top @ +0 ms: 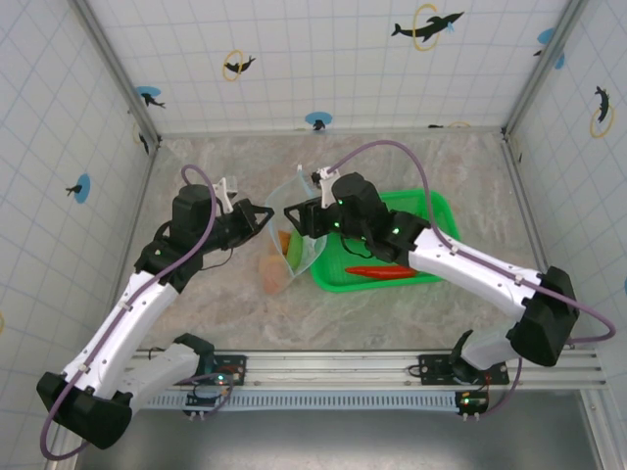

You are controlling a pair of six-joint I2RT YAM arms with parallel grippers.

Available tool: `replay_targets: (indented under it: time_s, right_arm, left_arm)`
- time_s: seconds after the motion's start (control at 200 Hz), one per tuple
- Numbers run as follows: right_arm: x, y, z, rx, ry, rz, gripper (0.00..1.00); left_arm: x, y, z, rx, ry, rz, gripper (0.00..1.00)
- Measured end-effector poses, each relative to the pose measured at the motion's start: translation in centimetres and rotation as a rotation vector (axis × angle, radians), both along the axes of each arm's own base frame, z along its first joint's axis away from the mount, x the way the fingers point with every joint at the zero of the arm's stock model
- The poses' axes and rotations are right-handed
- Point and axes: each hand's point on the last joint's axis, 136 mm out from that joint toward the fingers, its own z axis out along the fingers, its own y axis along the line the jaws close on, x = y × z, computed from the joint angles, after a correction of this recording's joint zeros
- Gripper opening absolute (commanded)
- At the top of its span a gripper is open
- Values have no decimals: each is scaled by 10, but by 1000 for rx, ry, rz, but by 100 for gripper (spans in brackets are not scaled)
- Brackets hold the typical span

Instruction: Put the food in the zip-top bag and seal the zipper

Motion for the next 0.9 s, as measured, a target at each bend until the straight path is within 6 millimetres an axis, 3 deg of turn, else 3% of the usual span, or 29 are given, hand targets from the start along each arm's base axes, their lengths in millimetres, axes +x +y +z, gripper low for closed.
replay_targets:
  time_s: [0.12, 0.26, 0.4, 0.49, 0.625, 0.786, 0.901]
  right_arm:
    - [2, -17, 18, 17, -29, -20, 64]
    - [13, -52, 45, 61, -75, -88, 63]
    - [24, -91, 40, 56, -77, -173, 62]
    - [35, -115, 13, -6, -33, -242, 62]
    - [40, -142, -52, -189, 92, -287, 68]
    - [23, -148, -126, -470, 222, -180, 81]
    - [4, -149, -167, -659, 300, -63, 84]
  left_arm:
    - [1, 0, -1, 3, 0, 3, 0]
    - [2, 1, -2, 10, 2, 9, 0]
    - [5, 3, -4, 28, -7, 16, 0]
    - [7, 5, -5, 40, -15, 29, 0]
    - [8, 9, -3, 52, -27, 50, 0]
    - [10, 11, 2, 63, -49, 55, 0]
    - [10, 11, 2, 68, -53, 58, 0]
